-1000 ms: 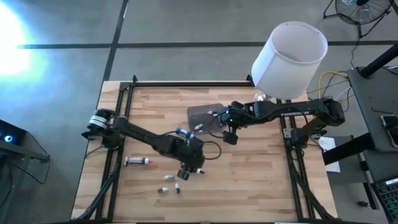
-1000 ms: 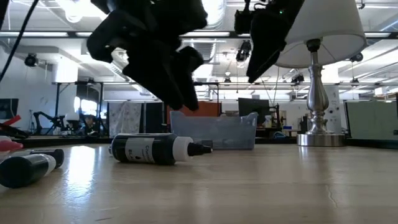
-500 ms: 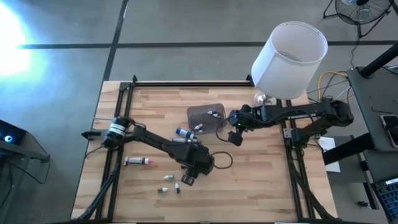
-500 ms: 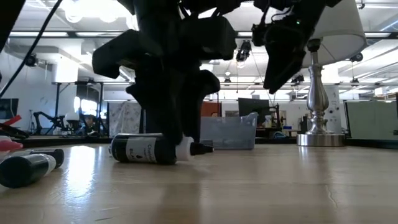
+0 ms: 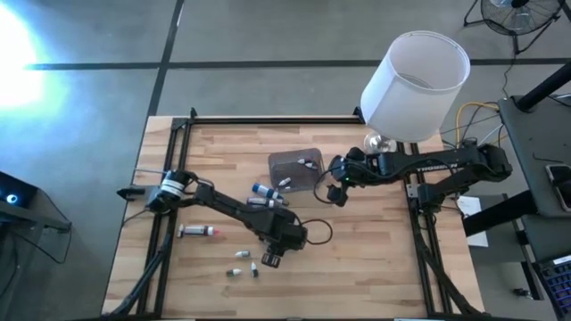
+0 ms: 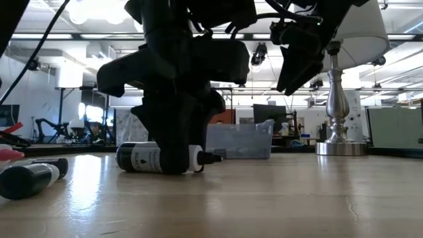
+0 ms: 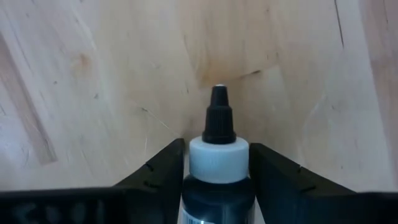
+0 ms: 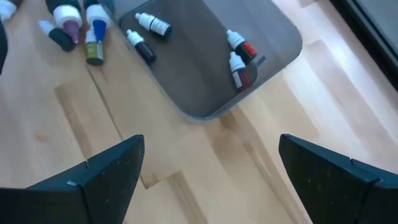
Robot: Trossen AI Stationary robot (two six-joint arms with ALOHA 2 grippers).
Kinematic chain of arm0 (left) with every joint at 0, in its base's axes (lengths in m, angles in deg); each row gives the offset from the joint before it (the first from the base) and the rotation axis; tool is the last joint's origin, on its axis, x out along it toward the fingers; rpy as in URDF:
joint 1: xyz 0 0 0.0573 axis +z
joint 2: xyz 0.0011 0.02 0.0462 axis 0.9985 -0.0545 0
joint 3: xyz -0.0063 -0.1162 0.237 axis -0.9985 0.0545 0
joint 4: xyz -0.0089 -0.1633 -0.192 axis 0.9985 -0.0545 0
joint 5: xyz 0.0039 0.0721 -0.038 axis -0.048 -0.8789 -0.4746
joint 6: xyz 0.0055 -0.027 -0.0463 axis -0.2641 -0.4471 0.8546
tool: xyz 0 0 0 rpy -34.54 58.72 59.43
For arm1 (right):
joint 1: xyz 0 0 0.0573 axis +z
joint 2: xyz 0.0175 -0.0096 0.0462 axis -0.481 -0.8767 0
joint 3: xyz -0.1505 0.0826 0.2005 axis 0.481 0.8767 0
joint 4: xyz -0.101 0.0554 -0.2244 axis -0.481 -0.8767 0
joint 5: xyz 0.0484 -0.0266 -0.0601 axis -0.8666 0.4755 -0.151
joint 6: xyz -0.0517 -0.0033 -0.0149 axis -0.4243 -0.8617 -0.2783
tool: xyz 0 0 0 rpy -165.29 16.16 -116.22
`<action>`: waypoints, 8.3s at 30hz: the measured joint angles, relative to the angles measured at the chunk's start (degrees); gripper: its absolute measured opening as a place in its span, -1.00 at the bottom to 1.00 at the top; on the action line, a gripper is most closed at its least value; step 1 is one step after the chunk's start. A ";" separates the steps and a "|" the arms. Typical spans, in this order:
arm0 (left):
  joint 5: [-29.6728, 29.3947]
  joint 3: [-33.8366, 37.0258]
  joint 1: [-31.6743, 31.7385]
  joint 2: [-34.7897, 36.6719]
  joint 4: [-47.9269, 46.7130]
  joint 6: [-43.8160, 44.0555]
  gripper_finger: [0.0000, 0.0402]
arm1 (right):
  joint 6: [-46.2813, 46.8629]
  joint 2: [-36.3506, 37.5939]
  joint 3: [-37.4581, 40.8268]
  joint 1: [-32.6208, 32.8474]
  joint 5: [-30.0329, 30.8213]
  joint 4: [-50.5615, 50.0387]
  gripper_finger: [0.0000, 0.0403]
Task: Pick & Place food coloring
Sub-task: Put the large black food coloring bottle into the bin, then put the large pink food coloring bottle into the bin
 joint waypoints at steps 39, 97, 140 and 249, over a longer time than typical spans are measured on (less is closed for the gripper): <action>-33.16 49.44 0.87 24.61 90.24 31.22 -0.40 | 15.61 3.21 -0.25 3.10 -7.83 0.63 0.82; -32.02 39.65 0.55 9.51 94.55 12.83 -0.37 | 45.93 -13.38 -4.97 3.98 -24.15 15.30 0.66; -31.10 37.64 2.19 9.51 93.08 11.47 -0.37 | 47.94 -15.13 -4.86 3.85 -25.14 18.39 -0.17; -8.03 39.50 -21.90 51.01 -16.11 34.57 -0.37 | 0.39 -24.61 -22.96 11.77 -4.62 -10.92 0.29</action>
